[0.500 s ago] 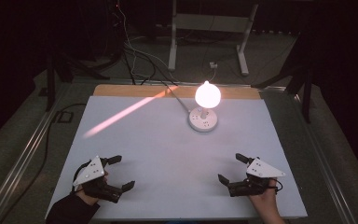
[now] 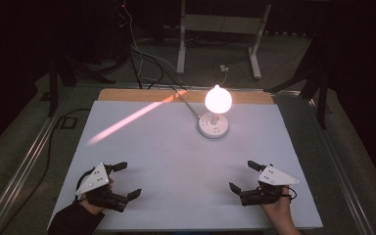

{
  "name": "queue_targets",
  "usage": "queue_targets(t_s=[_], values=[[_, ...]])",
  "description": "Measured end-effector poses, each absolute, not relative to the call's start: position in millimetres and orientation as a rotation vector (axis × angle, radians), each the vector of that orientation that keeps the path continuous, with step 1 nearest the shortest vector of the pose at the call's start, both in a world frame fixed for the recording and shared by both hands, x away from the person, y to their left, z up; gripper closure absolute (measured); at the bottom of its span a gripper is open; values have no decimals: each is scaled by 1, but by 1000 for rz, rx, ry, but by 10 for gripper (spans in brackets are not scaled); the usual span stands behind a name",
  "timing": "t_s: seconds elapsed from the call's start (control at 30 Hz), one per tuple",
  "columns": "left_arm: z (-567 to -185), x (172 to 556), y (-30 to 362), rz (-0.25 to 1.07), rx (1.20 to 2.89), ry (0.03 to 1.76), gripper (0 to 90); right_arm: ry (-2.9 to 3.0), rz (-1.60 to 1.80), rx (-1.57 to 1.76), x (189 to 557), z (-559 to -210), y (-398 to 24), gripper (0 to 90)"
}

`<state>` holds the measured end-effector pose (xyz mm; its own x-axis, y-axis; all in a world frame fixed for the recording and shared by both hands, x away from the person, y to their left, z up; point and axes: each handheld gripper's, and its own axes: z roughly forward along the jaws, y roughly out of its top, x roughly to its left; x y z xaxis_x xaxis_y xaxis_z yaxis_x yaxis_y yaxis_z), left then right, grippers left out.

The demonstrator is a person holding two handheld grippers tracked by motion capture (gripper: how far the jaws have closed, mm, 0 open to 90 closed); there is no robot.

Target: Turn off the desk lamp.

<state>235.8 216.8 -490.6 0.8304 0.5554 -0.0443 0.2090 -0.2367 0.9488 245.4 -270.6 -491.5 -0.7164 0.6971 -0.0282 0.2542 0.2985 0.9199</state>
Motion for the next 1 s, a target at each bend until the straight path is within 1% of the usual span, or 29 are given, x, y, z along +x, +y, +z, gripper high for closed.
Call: queue_targets(t_s=[0.77, 0.9, 1.0], values=[[-489, 240, 215, 359, 1785, 580, 6, 2196, 1418, 858, 247, -494, -271, 0], [-489, 238, 215, 360, 1789, 571, 6, 2205, 1424, 848, 247, -489, -269, 0], [-489, 235, 217, 359, 1795, 571, 6, 2177, 1445, 815, 246, -478, -266, 0]])
